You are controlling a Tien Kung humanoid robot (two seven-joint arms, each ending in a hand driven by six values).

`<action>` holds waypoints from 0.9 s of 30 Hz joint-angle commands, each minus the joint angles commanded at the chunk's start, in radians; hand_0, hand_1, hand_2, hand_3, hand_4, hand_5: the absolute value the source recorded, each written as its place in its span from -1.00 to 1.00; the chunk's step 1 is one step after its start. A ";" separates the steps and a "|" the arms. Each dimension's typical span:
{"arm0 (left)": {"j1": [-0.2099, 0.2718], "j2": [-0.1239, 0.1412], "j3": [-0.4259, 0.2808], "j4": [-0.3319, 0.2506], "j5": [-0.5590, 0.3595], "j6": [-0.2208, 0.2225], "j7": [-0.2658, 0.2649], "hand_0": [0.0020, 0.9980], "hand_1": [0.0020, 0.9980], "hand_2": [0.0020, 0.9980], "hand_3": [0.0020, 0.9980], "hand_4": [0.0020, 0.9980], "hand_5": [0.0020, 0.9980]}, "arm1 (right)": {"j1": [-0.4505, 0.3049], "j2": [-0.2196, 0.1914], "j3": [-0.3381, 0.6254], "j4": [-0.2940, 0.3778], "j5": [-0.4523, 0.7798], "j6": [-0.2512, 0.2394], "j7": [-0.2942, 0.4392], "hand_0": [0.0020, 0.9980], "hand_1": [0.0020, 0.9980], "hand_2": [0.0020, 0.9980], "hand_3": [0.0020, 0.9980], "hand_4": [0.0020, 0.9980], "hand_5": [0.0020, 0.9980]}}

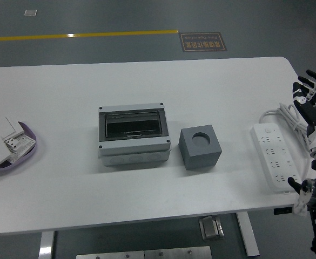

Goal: Pick up the cylinder from the cube,place it in the box,flap close box

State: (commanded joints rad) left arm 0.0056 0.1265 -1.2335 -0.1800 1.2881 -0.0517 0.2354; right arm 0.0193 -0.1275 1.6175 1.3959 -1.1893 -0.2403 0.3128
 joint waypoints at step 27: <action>-0.003 -0.008 -0.007 0.000 0.001 0.001 0.002 0.20 0.17 0.12 0.20 0.33 -0.49 | -0.006 0.004 0.021 0.001 -0.016 -0.001 -0.005 0.52 0.34 0.38 0.45 0.44 -0.61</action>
State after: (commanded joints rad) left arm 0.0027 0.1187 -1.2408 -0.1800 1.2892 -0.0507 0.2373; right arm 0.0128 -0.1238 1.6386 1.3974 -1.2054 -0.2409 0.3079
